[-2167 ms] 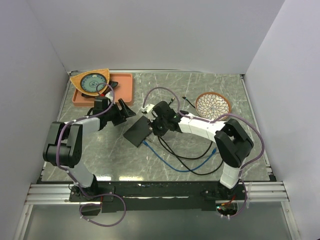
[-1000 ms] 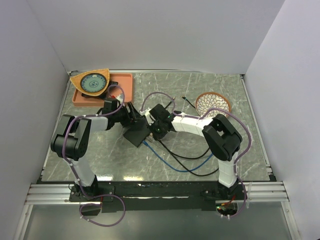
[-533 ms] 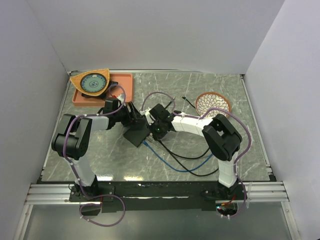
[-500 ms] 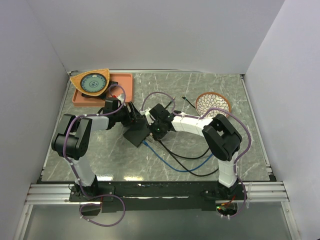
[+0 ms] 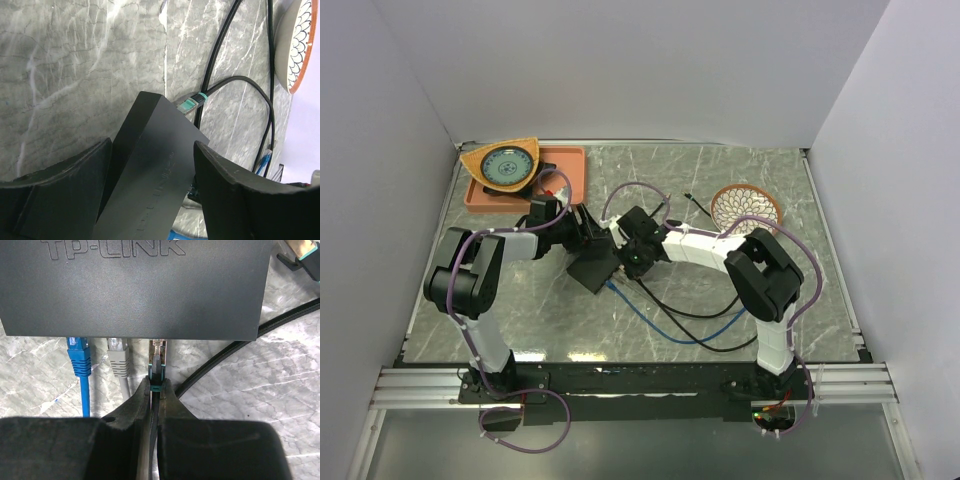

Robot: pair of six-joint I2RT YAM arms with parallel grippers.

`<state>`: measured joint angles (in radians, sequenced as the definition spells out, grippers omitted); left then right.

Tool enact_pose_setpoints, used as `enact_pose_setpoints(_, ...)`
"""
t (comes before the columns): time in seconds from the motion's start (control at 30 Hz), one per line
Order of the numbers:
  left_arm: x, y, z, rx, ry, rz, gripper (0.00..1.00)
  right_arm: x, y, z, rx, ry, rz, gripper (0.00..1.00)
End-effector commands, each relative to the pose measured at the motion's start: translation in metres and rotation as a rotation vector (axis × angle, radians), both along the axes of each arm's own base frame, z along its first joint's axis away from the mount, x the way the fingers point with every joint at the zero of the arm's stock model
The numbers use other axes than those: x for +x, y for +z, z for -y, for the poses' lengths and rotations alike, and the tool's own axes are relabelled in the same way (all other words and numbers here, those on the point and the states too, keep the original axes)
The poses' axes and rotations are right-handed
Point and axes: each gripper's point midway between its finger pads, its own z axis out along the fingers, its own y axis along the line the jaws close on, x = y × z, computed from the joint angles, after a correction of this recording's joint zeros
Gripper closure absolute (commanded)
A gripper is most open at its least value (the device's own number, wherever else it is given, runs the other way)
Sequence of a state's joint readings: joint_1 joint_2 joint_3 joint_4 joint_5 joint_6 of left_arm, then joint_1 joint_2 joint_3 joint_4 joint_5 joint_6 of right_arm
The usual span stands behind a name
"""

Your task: Insert the plug into the switch port

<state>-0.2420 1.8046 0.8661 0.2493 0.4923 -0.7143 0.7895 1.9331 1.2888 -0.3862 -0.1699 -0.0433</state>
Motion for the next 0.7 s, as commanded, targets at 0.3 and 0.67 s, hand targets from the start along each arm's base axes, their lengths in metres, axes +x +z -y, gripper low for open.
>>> enact_pose_setpoints(0.3, -0.016, -0.010, 0.014, 0.004, -0.091, -0.021, 0.45, 0.028, 0.019, -0.042, 0.118, 0.038, 0.084, 1.00)
enact_pose_setpoints(0.67, -0.027, -0.017, 0.015, 0.014, -0.117, -0.042, 0.50, 0.040, 0.030, -0.056, 0.160, 0.030, 0.119, 1.00)
